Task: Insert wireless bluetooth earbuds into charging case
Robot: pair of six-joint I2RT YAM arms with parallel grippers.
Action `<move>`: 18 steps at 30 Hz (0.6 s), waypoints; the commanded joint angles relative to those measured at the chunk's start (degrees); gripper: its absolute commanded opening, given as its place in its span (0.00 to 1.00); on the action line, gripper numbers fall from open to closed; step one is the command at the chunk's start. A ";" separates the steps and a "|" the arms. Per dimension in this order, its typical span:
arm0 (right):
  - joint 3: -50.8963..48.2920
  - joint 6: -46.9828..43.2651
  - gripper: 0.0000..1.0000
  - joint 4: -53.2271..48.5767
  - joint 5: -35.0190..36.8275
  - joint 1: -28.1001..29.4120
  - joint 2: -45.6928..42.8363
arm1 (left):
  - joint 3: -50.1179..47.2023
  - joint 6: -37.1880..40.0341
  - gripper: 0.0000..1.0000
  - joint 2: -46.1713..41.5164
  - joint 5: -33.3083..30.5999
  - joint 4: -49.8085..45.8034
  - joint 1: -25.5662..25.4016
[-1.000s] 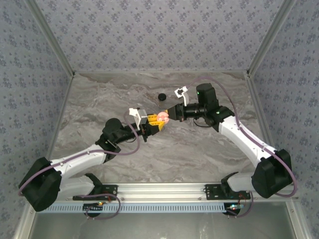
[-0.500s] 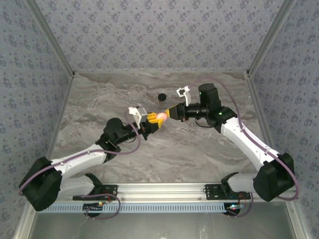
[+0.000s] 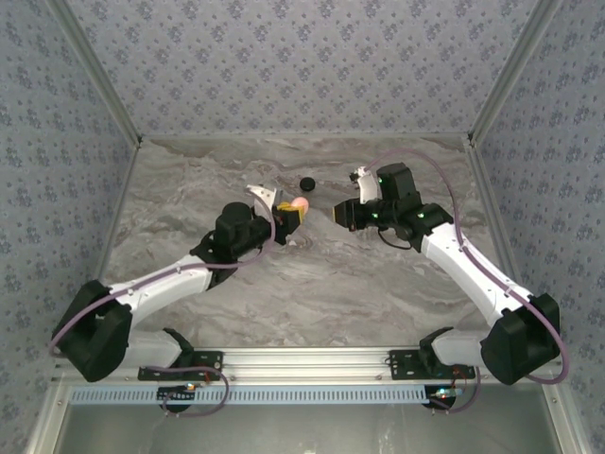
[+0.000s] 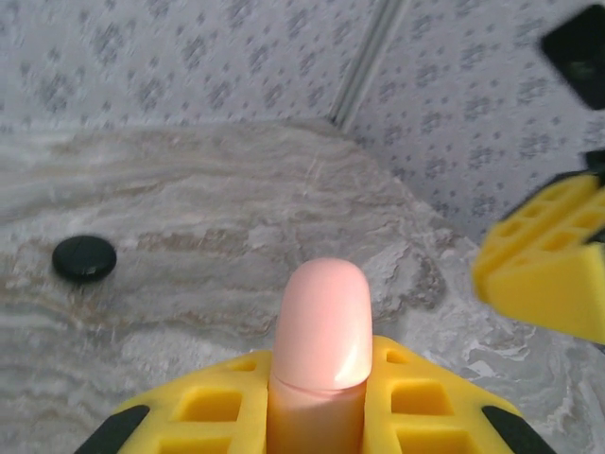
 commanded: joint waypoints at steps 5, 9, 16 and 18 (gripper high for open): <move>-0.02 -0.21 0.18 -2.62 3.50 -0.85 -0.75 | 8.41 -10.45 0.05 8.55 0.54 -12.77 4.64; -0.39 -0.23 0.18 -2.94 3.61 -1.12 -0.74 | 12.92 -13.08 0.04 14.54 2.66 -17.42 6.77; -0.83 -0.41 0.19 -3.18 3.60 -1.24 -0.39 | 19.44 -14.00 0.04 24.87 7.78 -18.72 8.74; -0.92 -0.50 0.19 -3.18 3.40 -1.35 -0.31 | 21.27 -14.25 0.04 27.55 9.15 -18.38 9.24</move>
